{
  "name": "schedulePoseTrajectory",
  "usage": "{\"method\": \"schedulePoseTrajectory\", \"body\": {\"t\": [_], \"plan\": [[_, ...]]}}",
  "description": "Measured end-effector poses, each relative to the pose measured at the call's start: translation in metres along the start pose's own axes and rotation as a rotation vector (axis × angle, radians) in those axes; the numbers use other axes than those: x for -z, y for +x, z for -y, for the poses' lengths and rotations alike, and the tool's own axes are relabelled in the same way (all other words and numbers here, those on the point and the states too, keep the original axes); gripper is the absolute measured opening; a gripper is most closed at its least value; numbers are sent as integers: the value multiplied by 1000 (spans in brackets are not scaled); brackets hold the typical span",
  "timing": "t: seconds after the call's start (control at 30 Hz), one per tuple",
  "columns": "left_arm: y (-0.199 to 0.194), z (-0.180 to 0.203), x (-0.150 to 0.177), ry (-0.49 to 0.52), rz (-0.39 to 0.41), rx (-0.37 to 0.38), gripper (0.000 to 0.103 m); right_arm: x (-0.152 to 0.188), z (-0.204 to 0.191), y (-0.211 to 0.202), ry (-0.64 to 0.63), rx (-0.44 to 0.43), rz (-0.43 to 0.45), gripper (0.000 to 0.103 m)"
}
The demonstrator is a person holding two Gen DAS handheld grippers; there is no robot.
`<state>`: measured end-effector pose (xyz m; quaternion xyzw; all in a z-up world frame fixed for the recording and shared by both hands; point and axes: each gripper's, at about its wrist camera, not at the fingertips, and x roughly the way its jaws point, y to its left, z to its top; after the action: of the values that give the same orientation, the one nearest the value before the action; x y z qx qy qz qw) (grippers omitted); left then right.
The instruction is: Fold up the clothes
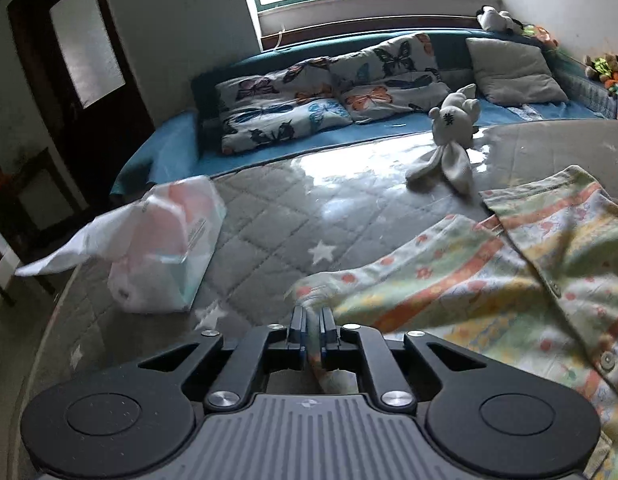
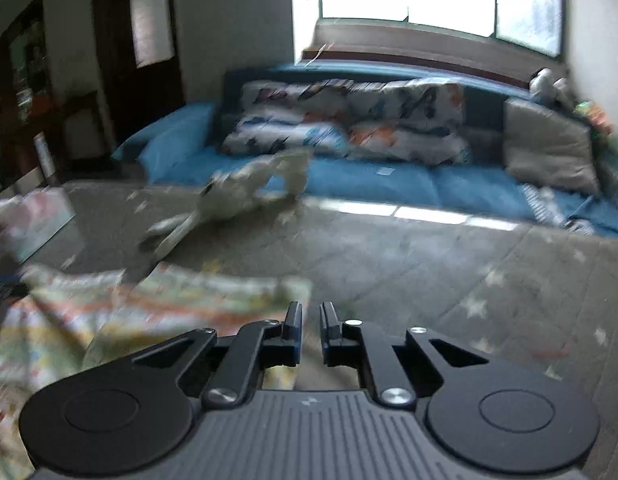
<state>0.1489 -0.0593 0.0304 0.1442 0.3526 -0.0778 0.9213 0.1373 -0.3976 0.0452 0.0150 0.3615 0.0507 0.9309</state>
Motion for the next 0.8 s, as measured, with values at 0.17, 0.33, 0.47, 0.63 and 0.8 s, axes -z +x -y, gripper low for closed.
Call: {"method": "schedulePoseTrajectory", "body": {"t": [0.17,0.33,0.47,0.63,0.8], "plan": [[-32,-2,18,-43,5,52,19,24,-16,-9,-62,-90,-87,9],[-71,5,46,-35,13,83,38,49,-34,-17,-111,-113,-134,11],[-97,2,75,-67,0,56,48,64,-46,-32,-156,-107,-133,24],[-123,-21,109,-178,-20,-59,49,81,-62,-63,-223,-106,-103,33],[-139,-48,140,-289,-34,-159,54,105,-69,-89,-233,-112,-85,38]]}}
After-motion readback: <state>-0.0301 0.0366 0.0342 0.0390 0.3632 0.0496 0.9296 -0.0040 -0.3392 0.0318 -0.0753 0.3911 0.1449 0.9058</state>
